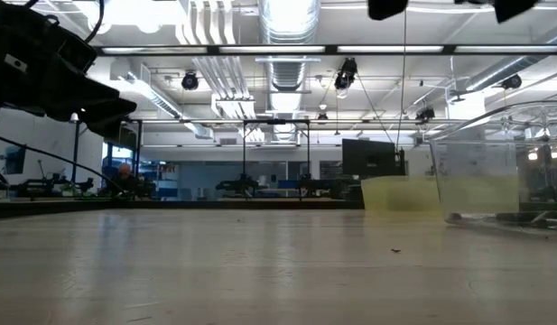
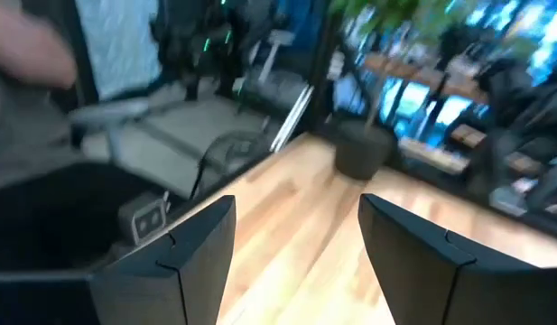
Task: Pick & Place Paint Supplies
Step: Return to Home Position
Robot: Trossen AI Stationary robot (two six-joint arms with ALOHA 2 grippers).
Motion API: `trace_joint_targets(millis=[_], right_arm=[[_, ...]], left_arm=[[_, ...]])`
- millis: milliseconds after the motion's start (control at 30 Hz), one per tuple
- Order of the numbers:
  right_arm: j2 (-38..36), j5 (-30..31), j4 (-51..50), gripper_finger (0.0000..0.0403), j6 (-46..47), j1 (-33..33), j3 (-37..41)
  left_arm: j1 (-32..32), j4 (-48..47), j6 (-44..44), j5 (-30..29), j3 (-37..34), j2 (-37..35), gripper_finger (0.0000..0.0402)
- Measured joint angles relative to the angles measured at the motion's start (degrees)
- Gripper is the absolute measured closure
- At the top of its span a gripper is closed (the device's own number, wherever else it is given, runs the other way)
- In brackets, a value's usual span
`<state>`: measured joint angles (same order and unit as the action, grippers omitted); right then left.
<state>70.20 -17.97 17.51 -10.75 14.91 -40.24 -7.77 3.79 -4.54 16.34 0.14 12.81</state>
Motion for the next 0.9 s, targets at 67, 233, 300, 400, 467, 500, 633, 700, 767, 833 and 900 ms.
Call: trace_joint_targets(millis=[67,233,300,400,467,500,633,700,767,833,900], right_arm=[[-3.3,0.7,4.5,0.0169,1.4,-0.6,4.4],[-14.6,6.8,6.8,0.0169,2.3,-0.2,16.7],[-19.8,8.4,7.0,0.0169,3.6,-0.2,21.1],[-26.4,8.8,6.8,0.0169,5.9,-0.2,27.3],[-30.4,9.0,7.7,0.0169,6.2,-0.2,30.1],[-32.5,9.1,7.9,0.0169,6.3,-0.2,31.4],[-39.3,10.8,7.7,0.0169,5.9,-0.2,35.2],[-42.1,11.9,7.6,0.0169,5.5,-0.2,36.8],[-44.2,12.4,7.8,0.0169,4.7,-0.2,38.2],[-46.2,13.3,7.4,0.0169,3.6,-0.2,39.5],[-48.0,13.3,5.9,0.0169,3.3,-0.2,39.7]], left_arm=[[0.0,-0.5,0.0,0.0,0.0,0.2,0.0237],[0.0,-0.2,0.0,0.0,0.0,0.7,0.0237],[0.0,-0.5,0.0,0.0,0.0,1.0,0.0237],[0.0,-0.1,0.0,0.0,0.0,1.1,0.0237],[0.0,-0.2,0.0,0.0,0.0,1.2,0.0237],[0.0,-0.2,0.0,0.0,0.0,1.3,0.0237],[0.0,-0.2,0.0,0.0,0.0,1.6,0.0237],[0.0,-0.3,0.0,0.0,0.0,1.6,0.0237],[0.0,-0.2,0.0,0.0,0.0,1.6,0.0237],[0.0,-0.2,0.0,0.0,0.0,1.6,0.0237],[0.0,-0.2,0.0,0.0,0.0,1.6,0.0237]])
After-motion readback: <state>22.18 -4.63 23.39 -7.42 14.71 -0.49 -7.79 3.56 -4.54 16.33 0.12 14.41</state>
